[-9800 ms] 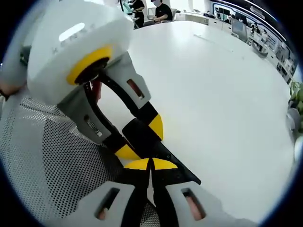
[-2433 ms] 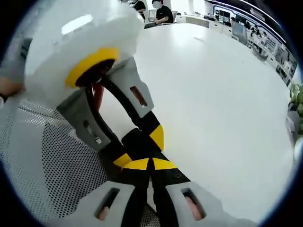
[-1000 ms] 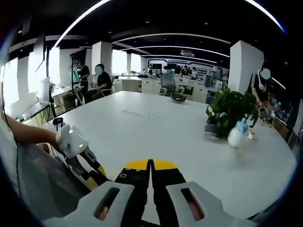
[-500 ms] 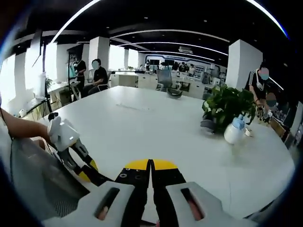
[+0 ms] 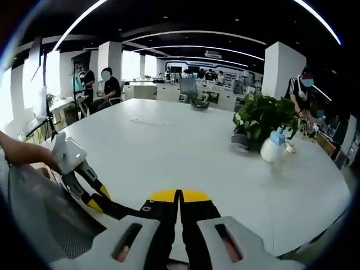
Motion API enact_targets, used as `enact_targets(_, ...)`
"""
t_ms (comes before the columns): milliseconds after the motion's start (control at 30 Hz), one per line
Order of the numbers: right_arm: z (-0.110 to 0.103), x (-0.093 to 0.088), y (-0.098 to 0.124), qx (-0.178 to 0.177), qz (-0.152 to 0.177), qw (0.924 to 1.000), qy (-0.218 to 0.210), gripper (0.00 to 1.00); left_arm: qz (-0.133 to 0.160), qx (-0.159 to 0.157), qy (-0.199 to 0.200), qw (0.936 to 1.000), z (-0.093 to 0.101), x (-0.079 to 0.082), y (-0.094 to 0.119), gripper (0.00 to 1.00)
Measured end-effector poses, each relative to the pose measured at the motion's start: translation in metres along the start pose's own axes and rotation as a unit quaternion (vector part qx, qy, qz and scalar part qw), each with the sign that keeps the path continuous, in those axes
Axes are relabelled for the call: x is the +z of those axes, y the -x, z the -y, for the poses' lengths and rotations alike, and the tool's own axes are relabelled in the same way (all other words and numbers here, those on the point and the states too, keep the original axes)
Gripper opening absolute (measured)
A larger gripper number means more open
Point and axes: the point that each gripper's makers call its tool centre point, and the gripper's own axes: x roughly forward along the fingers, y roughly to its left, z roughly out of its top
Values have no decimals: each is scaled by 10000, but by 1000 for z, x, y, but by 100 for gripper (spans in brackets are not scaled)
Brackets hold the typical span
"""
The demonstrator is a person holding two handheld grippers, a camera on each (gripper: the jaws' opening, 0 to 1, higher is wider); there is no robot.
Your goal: Press the specified remote control buttons in sequence, fully releasing each button before pressing the next.
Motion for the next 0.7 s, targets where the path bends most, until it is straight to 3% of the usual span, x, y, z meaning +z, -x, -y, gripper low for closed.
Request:
enact_targets(267, 1, -7, -2, 10, -163, 9998, -77, 0, -284, -29, -192, 9994, 1, 0, -1, 24)
enact_targets(533, 1, -10, -2, 23, -225, 9997, -135, 0, -555, -260, -80, 9981, -2, -2, 1, 24)
enact_targets(700, 2, -11, -3, 20, -272, 9995, -133, 0, -705, -177, -232, 9971, -8, -5, 4, 23)
